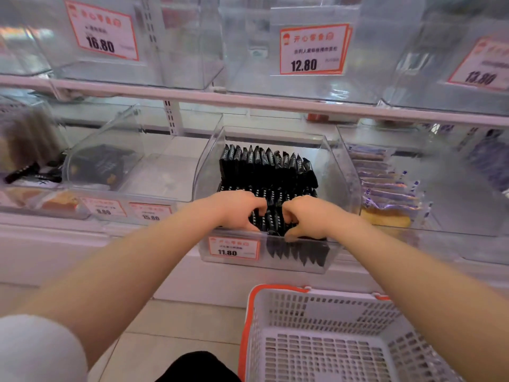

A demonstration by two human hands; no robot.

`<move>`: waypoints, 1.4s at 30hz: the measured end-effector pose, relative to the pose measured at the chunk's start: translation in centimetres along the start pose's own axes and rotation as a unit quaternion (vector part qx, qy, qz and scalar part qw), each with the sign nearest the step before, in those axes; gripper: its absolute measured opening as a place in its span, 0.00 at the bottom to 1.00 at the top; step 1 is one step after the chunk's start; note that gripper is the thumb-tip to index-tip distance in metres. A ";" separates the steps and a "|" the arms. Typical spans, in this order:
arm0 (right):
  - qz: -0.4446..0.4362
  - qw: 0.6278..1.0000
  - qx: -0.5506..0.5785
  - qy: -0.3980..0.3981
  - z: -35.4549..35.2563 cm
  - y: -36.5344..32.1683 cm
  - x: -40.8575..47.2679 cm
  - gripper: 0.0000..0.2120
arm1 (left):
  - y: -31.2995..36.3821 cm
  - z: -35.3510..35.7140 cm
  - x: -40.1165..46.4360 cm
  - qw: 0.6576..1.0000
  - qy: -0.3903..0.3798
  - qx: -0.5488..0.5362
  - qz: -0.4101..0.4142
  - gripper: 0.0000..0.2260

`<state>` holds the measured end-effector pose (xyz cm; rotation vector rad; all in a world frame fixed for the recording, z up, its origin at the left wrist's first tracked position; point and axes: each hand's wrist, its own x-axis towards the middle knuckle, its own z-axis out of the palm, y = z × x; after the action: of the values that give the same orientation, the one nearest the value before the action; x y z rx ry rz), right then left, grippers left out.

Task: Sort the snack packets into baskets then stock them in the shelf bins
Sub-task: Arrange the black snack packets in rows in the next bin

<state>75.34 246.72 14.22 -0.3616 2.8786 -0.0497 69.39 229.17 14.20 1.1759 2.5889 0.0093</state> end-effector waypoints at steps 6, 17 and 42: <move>-0.009 0.995 0.097 -0.005 -1.5 -0.3 -2.0 0.15 | -0.5 -0.4 0.0 0.997 -0.060 -0.008 0.053 0.20; -0.040 0.987 -0.103 0.113 1.2 -1.3 -7.6 0.11 | 1.7 1.5 -7.1 0.991 0.116 -0.055 -0.020 0.10; 0.054 0.983 -0.079 0.156 2.6 2.0 -4.7 0.12 | 2.1 4.1 -0.9 0.971 0.222 0.065 -0.063 0.13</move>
<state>79.88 249.77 12.70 -0.2419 3.2184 0.1559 72.62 229.39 10.76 1.1570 3.0952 0.0854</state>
